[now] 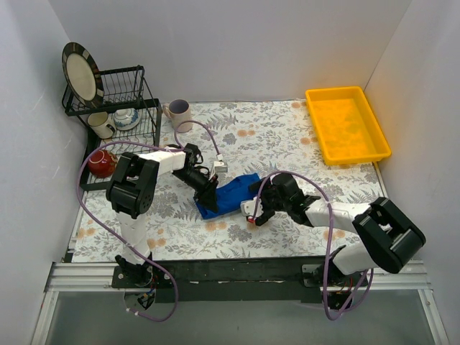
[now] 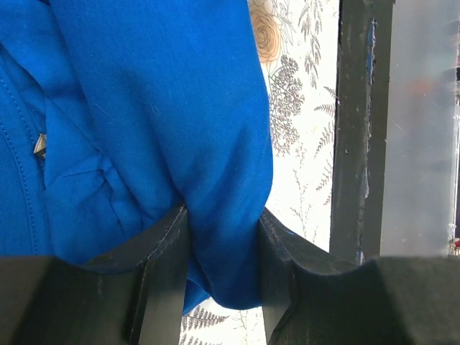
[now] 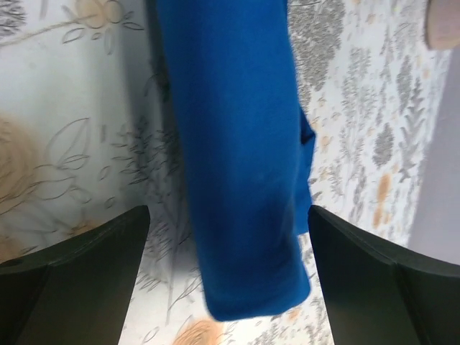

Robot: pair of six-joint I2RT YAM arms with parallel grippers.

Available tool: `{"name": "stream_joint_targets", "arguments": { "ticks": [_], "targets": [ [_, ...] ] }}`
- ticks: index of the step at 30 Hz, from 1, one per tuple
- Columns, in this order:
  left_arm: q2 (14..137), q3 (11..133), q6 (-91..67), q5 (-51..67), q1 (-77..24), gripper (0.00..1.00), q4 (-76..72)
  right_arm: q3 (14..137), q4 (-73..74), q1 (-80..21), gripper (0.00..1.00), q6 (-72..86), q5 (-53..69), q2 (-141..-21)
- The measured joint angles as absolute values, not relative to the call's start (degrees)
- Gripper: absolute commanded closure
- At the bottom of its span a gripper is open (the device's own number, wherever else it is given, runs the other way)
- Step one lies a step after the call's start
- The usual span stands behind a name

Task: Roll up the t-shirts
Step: Roll the T-shirt to the center of the board.

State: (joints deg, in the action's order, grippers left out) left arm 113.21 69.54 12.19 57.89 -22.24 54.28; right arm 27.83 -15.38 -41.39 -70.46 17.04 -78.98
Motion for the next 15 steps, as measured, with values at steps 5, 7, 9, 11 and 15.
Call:
{"name": "stream_joint_targets", "arguments": {
  "ticks": [5,7,9,11,15],
  "targets": [
    [114.06,70.37,13.45,57.80,-22.24,0.72,56.47,27.83,-25.08,-41.39,0.08,-71.66,15.79,-83.85],
    [114.76,71.07,13.74,57.91,-22.20,0.72,57.25,27.97,-27.81,-41.36,0.27,-72.42,15.62,-85.62],
    [115.26,71.72,13.96,57.98,-22.15,0.72,58.08,28.69,-28.08,-41.32,0.45,-73.49,15.86,-86.94],
    [115.81,72.40,14.20,58.00,-22.15,0.72,58.96,30.17,-25.71,-41.08,0.69,-74.74,16.58,-88.64],
    [116.29,73.30,14.61,57.80,-21.61,0.73,60.20,35.44,-16.97,-39.88,0.93,-77.62,18.74,-90.67]
  ]
}}
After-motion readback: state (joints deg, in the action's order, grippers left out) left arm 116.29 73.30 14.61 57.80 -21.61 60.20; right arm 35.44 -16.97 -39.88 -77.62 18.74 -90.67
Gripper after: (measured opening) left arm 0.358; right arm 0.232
